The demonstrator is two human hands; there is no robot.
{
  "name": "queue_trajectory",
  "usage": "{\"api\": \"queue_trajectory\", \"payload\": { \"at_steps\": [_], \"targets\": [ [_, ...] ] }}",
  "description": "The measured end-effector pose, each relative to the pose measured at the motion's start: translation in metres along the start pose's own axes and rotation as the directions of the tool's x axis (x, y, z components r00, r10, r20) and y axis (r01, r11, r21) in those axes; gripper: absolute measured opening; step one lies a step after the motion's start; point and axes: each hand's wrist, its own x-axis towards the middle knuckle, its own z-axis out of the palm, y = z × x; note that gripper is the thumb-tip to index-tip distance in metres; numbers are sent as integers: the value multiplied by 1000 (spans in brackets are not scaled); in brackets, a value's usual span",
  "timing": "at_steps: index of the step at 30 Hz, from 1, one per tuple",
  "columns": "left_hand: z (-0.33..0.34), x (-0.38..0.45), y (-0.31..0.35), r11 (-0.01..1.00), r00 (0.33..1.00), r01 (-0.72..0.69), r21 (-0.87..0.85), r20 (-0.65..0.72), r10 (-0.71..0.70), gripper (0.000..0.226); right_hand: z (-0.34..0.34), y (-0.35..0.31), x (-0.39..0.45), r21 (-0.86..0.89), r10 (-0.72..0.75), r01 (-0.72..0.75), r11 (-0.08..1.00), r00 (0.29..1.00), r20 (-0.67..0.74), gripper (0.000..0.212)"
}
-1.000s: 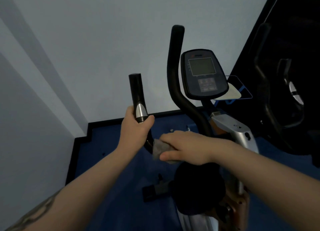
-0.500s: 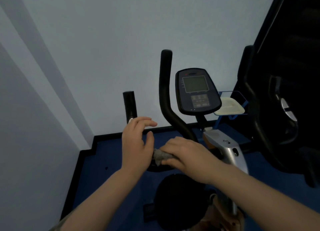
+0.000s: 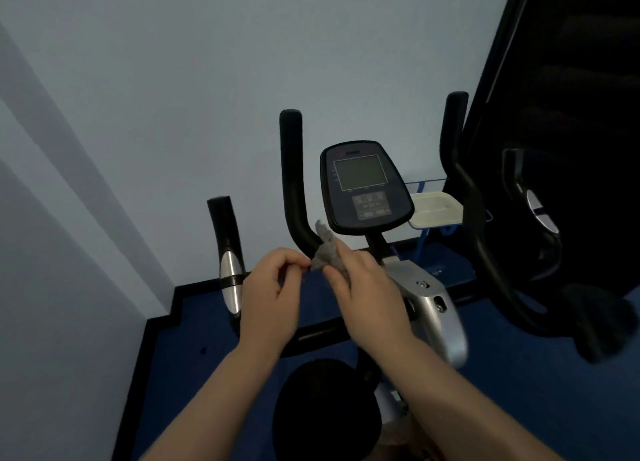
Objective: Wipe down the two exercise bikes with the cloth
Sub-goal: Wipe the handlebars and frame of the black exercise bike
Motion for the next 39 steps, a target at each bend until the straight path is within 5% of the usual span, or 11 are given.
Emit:
{"api": "queue_trajectory", "payload": {
  "at_steps": [5,11,19,25,31,39],
  "targets": [
    [0,-3,-1,995,998,-30,100,62,24,30,-5,23,-20,-122,-48,39,992,996,-72,52],
    [1,-5,-2,990,997,-30,135,79,19,30,-4,18,-18,137,-22,31,990,997,-68,41],
    [5,-4,-2,997,995,-66,47,81,62,32,-21,32,-40,120,-46,57,991,994,-97,43],
    [27,7,21,908,931,-350,228,192,311,21,-50,51,-50,-207,-56,0,978,963,-263,38],
    [48,0,15,761,911,-373,530,366,192,48,-38,66,-61,-379,-65,-12,925,979,-191,40],
    [43,-2,18,702,905,-397,591,381,191,49,-25,55,-58,-439,-163,113,891,983,-78,42]
  ]
}}
